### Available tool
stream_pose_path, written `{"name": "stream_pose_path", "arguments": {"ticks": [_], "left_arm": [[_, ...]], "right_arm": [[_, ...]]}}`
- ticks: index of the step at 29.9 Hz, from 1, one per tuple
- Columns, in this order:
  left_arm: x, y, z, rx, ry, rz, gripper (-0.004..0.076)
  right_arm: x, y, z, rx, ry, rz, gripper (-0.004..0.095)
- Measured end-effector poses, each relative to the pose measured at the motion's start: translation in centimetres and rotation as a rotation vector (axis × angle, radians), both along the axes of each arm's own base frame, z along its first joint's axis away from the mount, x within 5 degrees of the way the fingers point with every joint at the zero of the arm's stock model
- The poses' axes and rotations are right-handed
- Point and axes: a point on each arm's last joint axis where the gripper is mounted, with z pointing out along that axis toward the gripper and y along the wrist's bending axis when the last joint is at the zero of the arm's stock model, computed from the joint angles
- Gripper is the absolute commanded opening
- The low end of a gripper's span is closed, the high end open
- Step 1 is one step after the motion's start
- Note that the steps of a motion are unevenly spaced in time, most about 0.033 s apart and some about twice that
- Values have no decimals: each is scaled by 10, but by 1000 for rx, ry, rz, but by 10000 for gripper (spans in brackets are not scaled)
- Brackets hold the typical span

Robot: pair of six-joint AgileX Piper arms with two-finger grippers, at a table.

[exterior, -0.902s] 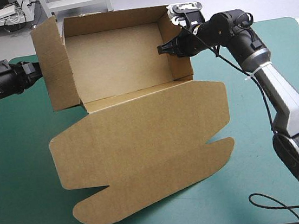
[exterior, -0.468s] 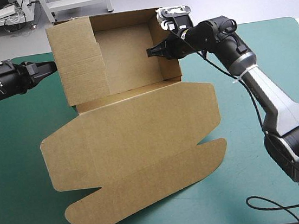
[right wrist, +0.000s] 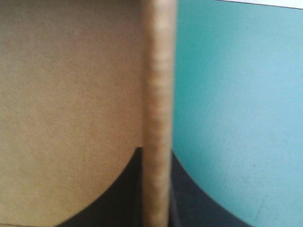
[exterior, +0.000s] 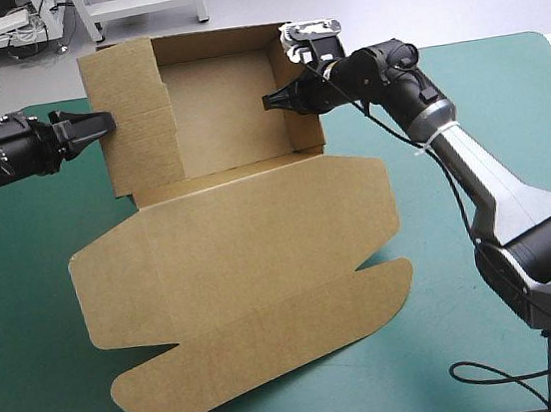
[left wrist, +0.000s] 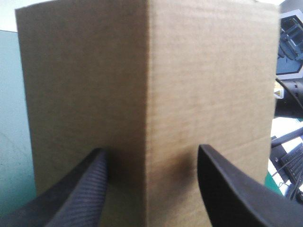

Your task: Fold the box

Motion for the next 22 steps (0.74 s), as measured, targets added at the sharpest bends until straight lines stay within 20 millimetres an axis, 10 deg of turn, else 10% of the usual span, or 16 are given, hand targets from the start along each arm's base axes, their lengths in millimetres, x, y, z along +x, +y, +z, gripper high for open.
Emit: {"name": "stream_pose_path", "arguments": {"ticks": [22], "left_arm": [[5, -31, -32, 458, 175, 78, 331]], "right_arm": [[-18, 33, 14, -151, -66, 74, -12]]}}
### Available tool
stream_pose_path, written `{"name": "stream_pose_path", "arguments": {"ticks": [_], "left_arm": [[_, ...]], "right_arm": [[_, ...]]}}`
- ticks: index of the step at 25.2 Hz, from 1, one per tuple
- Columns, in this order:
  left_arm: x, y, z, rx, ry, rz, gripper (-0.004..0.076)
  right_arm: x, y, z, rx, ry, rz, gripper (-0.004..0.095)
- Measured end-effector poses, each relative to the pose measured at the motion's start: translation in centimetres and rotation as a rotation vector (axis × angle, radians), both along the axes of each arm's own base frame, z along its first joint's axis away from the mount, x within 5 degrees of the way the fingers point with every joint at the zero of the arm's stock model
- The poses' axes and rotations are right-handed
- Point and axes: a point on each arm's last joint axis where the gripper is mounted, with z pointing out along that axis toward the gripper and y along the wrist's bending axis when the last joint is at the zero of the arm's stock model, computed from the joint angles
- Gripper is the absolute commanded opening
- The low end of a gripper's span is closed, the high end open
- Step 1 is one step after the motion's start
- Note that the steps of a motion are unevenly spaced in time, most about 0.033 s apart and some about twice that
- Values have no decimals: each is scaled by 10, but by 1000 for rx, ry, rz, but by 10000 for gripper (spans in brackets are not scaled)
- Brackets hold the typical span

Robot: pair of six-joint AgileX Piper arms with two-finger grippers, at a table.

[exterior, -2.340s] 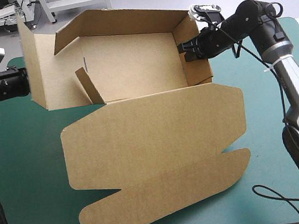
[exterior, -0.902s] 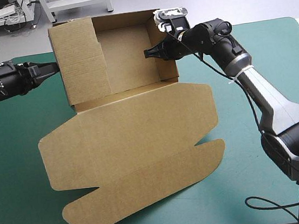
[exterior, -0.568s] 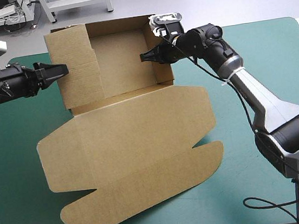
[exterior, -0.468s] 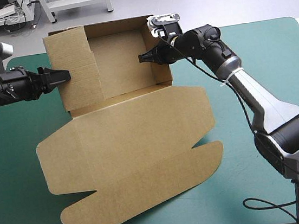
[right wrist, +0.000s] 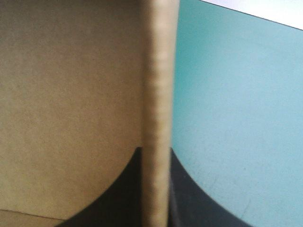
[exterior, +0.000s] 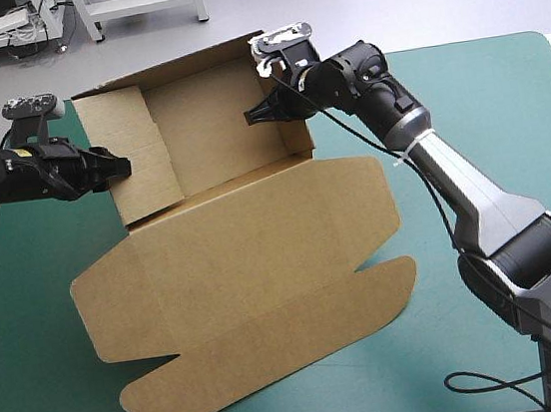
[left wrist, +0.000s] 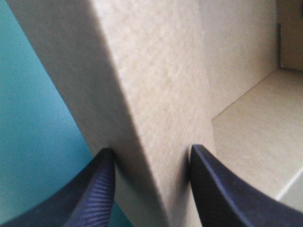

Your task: Fold the box

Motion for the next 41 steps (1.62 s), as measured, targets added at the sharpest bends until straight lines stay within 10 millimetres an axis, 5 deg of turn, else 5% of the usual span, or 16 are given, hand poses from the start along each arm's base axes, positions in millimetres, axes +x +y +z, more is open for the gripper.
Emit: {"name": "stream_pose_path", "arguments": {"ticks": [4, 9, 14, 20, 28, 41], "left_arm": [[4, 1, 2, -2, -37, 51, 238], [11, 3, 1, 2, -60, 85, -9], [26, 0, -18, 38, 13, 98, -9], [30, -29, -36, 205, 91, 78, -9], [48, -57, -87, 333, 328, 65, -8], [67, -73, -132, 336, 486, 34, -8]], "right_arm": [[-6, 0, 2, -14, 51, -5, -13], [-11, -1, -2, -33, 127, -21, -13], [-18, -2, -7, -86, 202, -42, -13], [-20, -6, -11, -118, 249, -70, -13], [-28, -6, -84, -200, 499, -94, -13], [-37, -12, -121, -247, 598, -139, -13]]}}
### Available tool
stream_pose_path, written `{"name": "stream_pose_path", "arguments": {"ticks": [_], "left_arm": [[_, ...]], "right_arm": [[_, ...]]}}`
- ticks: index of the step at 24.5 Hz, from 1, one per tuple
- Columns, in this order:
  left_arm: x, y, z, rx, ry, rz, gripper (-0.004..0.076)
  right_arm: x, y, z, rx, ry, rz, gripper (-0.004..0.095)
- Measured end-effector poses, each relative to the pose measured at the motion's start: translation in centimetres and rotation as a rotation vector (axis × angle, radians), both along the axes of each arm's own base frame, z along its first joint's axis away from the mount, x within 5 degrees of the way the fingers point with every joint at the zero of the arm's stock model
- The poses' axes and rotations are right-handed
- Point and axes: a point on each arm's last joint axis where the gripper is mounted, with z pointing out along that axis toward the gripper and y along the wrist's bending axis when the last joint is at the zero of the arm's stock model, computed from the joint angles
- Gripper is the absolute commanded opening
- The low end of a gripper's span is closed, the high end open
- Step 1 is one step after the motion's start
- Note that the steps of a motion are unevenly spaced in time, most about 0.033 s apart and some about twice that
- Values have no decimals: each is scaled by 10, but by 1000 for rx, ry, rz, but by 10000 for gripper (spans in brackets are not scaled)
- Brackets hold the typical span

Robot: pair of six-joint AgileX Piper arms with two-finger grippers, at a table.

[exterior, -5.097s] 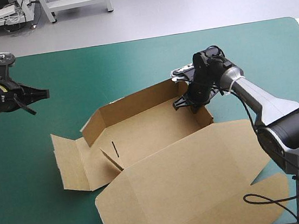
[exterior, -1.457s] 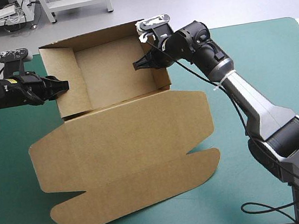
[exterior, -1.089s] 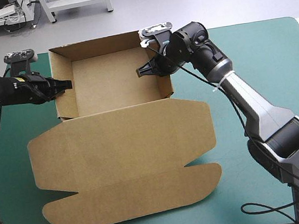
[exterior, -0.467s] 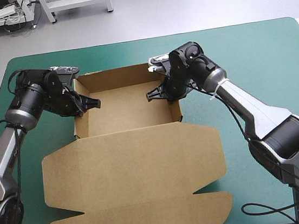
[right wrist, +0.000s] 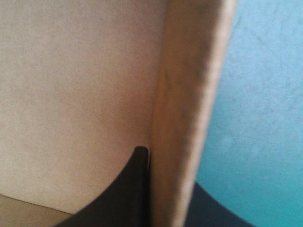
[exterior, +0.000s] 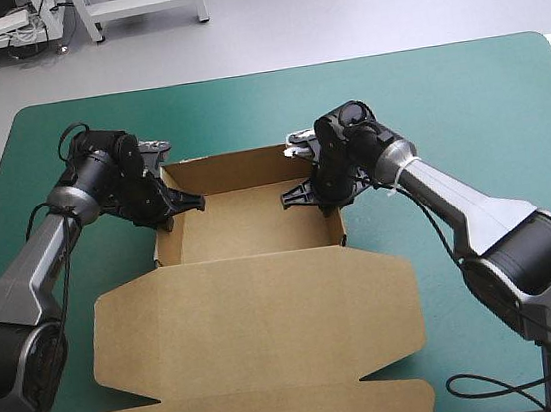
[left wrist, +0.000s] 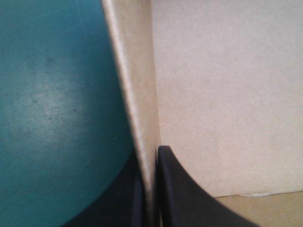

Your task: Fold the box

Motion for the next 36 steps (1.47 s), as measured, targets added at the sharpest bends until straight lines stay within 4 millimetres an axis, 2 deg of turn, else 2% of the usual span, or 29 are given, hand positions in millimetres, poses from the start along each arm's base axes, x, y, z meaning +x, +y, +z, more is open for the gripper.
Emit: {"name": "stream_pose_path", "arguments": {"ticks": [5, 9, 11, 12, 13, 14, 17, 20, 23, 32, 36], "left_arm": [[3, -2, -8, 14, 18, -11, -8], [3, -2, -8, 19, 16, -37, 6], [3, -2, -8, 21, 16, -44, 61], [3, -2, -8, 22, 16, -49, 119], [4, -2, -8, 23, 9, -60, 158], [4, -3, -8, 21, 3, -67, 245], [7, -6, -10, 2, -9, -85, 475], [8, -9, -11, -8, -22, -88, 591], [10, -10, -11, -7, -45, -88, 591], [11, 0, -11, 109, -61, -112, 588], [13, 1, -3, 121, -63, -112, 588]], "right_arm": [[5, 3, -15, -10, 26, -2, -13], [5, 4, -16, -13, 22, 18, 5], [5, 3, -16, -18, 18, 25, 158], [5, 3, -16, -22, 16, 27, 321], [3, 4, -16, -44, 16, 43, 381], [2, 5, -16, -51, 23, 49, 479], [-1, 9, -16, -54, 25, 57, 563], [-1, 9, -16, -62, 22, 47, 574], [1, 5, -16, -106, 6, 17, 573], [1, 6, -16, -88, 9, -5, 566], [4, 9, -3, -60, -26, -5, 566]]}}
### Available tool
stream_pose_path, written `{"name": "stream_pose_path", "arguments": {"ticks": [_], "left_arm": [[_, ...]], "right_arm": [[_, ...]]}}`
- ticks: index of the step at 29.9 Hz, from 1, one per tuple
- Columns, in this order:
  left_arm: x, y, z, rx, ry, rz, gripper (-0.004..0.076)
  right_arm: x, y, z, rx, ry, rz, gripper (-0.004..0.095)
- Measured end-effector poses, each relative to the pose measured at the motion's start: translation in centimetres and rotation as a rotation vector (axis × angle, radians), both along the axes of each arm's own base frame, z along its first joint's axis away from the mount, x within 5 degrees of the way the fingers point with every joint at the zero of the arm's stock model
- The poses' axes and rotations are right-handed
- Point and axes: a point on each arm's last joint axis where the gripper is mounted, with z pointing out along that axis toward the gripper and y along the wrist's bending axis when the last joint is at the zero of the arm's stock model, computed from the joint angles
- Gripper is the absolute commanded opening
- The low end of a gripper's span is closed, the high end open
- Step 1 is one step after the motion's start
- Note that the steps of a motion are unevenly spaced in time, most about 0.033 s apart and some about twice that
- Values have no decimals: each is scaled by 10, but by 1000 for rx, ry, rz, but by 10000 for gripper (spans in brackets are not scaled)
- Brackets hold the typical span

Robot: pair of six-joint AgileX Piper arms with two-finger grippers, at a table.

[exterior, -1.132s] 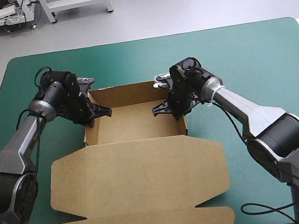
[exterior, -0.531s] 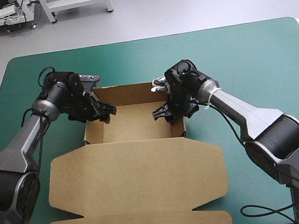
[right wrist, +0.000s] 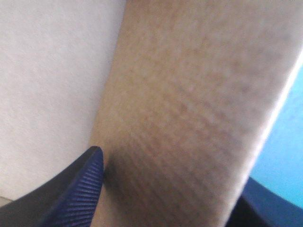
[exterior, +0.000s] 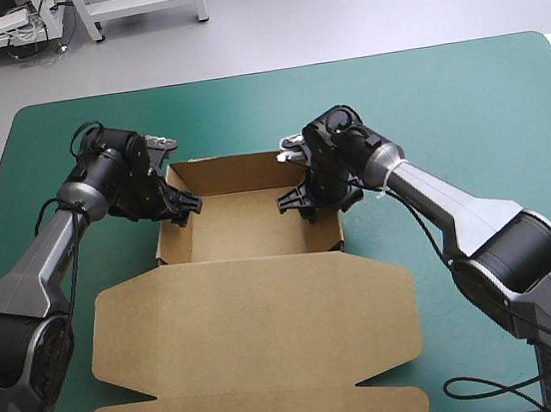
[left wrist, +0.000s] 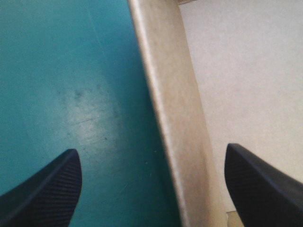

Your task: Fold the box

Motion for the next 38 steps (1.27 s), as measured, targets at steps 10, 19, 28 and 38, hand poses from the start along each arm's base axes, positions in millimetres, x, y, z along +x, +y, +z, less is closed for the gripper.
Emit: {"name": "stream_pose_path", "arguments": {"ticks": [10, 19, 28, 38], "left_arm": [[11, -7, 69, -96, -175, 4, 587], [-27, -4, 156, -249, -395, -14, 582], [-114, 21, 236, -305, -650, -50, 232], [-200, 48, 254, -267, -780, -88, -8]], "right_arm": [[12, 6, 86, 132, -248, 23, 566], [0, -13, 156, 127, -489, 47, 565], [-10, -26, 176, 102, -558, 23, 563], [-4, -19, 121, 61, -360, 28, 563]]}}
